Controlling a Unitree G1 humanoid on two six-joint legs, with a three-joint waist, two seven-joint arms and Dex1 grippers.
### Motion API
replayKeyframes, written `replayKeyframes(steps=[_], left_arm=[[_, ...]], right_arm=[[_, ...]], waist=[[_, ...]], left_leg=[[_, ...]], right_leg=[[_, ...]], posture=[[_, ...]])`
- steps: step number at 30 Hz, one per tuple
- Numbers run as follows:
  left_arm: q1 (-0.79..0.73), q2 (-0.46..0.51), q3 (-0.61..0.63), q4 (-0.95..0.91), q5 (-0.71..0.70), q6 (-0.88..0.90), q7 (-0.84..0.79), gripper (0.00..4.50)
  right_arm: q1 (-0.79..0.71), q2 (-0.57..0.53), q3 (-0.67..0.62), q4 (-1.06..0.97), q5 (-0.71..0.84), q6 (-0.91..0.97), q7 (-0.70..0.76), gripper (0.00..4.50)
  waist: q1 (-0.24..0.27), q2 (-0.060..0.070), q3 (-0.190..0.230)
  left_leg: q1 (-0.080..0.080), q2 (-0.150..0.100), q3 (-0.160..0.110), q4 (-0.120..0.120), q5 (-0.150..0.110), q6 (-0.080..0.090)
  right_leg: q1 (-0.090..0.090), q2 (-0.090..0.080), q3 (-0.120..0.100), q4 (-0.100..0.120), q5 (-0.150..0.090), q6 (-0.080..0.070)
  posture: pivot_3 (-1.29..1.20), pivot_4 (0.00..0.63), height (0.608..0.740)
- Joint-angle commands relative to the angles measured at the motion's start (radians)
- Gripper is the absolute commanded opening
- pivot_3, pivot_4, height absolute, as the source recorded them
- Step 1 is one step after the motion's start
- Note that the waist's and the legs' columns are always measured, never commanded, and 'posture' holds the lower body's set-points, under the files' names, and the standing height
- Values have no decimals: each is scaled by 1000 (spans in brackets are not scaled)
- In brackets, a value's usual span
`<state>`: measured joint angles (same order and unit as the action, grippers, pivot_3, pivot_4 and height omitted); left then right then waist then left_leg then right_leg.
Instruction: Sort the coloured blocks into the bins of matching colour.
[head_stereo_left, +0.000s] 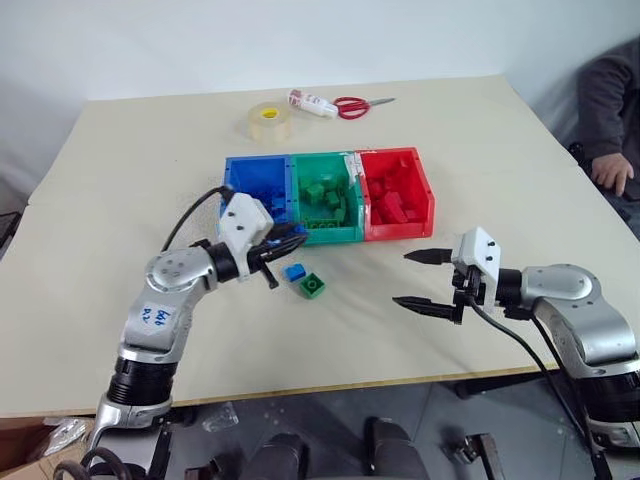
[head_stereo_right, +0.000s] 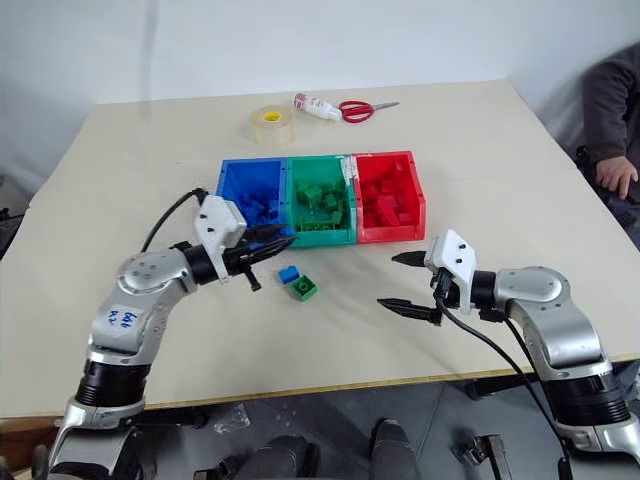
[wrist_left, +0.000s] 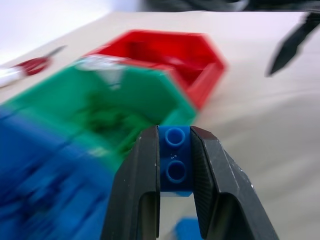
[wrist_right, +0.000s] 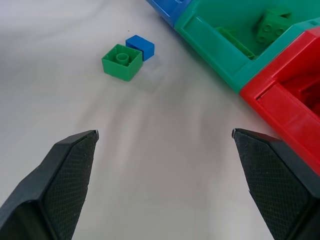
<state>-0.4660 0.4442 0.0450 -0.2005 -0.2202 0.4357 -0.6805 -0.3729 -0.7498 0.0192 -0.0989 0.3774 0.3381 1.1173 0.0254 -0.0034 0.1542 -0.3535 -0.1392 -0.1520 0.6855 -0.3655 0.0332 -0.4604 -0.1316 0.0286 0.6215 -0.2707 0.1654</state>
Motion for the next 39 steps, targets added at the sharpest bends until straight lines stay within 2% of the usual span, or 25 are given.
replayKeyframes(steps=[1, 4, 6, 8, 10, 15, 17, 22, 24, 30, 35, 39], left_arm=[[-46, 15, 51, 39, 24, -42, 74, 479], [-98, 7, 55, 141, 46, -91, 116, 479], [-125, 1, 47, 201, 54, -120, 128, 1225], [-145, -3, 41, 246, 62, -154, 136, 1709], [-159, -3, 40, 278, 67, -171, 145, 2383], [-153, 13, 44, 290, 63, -191, 128, 3961], [-129, 39, 51, 272, 50, -199, 92, 4445], [17, 139, 79, 162, -43, -225, -85, 4445], [124, 192, 112, 85, -107, -220, -178, 4445], [461, 341, 290, -34, -222, -201, -352, 4445], [661, 376, 402, -73, -246, -222, -408, 4445], [702, 366, 432, -99, -255, -215, -391, 4445]], right_arm=[[-34, 11, 5, 6, 2, -28, 19, 4500], [-55, 25, 14, 19, 2, -34, 23, 4500], [-68, 35, 16, 27, 3, -38, 25, 4500], [-81, 43, 15, 39, 2, -47, 29, 4500], [-93, 47, 12, 51, 2, -52, 33, 4500], [-106, 50, 7, 68, 6, -58, 42, 4500], [-107, 53, 4, 73, 14, -59, 51, 4500], [-106, 58, -13, 103, 43, -81, 102, 4500], [-105, 57, -21, 120, 61, -91, 136, 4500], [-102, 61, -22, 152, 103, -115, 234, 4500], [-130, 69, -9, 190, 93, -126, 255, 4500], [-143, 73, -4, 211, 91, -133, 275, 4500]], waist=[[1, 0, 0], [1, 0, 0], [-1, 0, 0], [-2, 0, 0], [-4, 0, 0], [-5, 0, 0], [-6, 0, 0], [-26, 0, 0], [-32, 0, 0], [-31, 1, 0], [-21, 1, 0], [-5, 1, 0]], left_leg=[[0, 0, 0, 0, 0, 0], [0, 0, 0, 1, 0, 0], [0, 0, 0, 1, 0, 0], [0, 0, 0, 1, 0, 0], [0, 0, 0, 1, 0, 0], [0, 0, 0, 0, 0, 0], [0, 0, 0, 1, 0, 0], [0, 0, -1, -1, 0, 0], [0, 0, -1, -1, 0, 0], [0, 1, -1, -2, 0, 0], [0, 1, -1, -2, 0, 0], [0, 1, -1, -2, 0, 0]], right_leg=[[0, 0, 0, 0, 0, 0], [0, 0, -1, 0, 0, 0], [0, 0, -1, 0, 0, 0], [0, 0, -1, 1, 0, 0], [0, 0, -1, 3, 0, 0], [0, 0, -1, 3, 0, 0], [0, 0, -1, 3, 0, 0], [-1, 0, -1, 4, 0, 0], [-1, 0, -1, 3, 0, 0], [-1, 0, 0, 2, 0, 0], [1, 0, 0, 0, 0, -1], [1, 0, 0, -2, 0, -1]], posture=[[0, 150, 740], [0, 150, 740], [0, 150, 740], [0, 150, 740], [0, 150, 740], [0, 150, 740], [0, 150, 740], [0, 150, 740], [0, 150, 740], [0, 150, 740], [0, 150, 740], [0, 150, 740]])
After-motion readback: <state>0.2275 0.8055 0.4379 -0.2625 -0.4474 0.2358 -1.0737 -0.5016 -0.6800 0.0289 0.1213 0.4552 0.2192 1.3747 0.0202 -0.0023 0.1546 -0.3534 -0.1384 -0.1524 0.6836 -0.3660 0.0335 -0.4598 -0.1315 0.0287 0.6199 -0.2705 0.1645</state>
